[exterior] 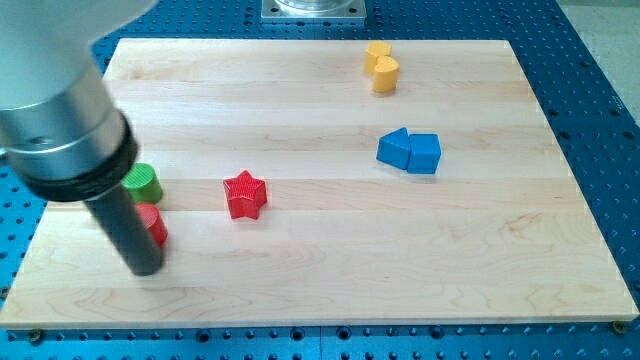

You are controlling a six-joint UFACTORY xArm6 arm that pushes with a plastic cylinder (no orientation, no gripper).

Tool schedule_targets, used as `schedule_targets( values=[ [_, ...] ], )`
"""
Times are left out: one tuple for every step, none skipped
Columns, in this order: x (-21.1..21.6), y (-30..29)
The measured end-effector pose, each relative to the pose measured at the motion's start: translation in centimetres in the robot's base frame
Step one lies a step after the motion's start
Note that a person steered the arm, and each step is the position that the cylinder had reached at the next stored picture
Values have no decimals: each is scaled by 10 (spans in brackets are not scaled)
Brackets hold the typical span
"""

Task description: Push the red circle close to the red star

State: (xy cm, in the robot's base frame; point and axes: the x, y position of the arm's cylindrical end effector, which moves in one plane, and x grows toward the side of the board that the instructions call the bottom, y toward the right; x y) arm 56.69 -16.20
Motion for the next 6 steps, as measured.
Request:
schedule_targets(
  values=[
    [0, -50],
    [4, -108],
    [-18, -47],
    [-27, -17],
    [-36, -17],
    [-50, -27]
  ],
)
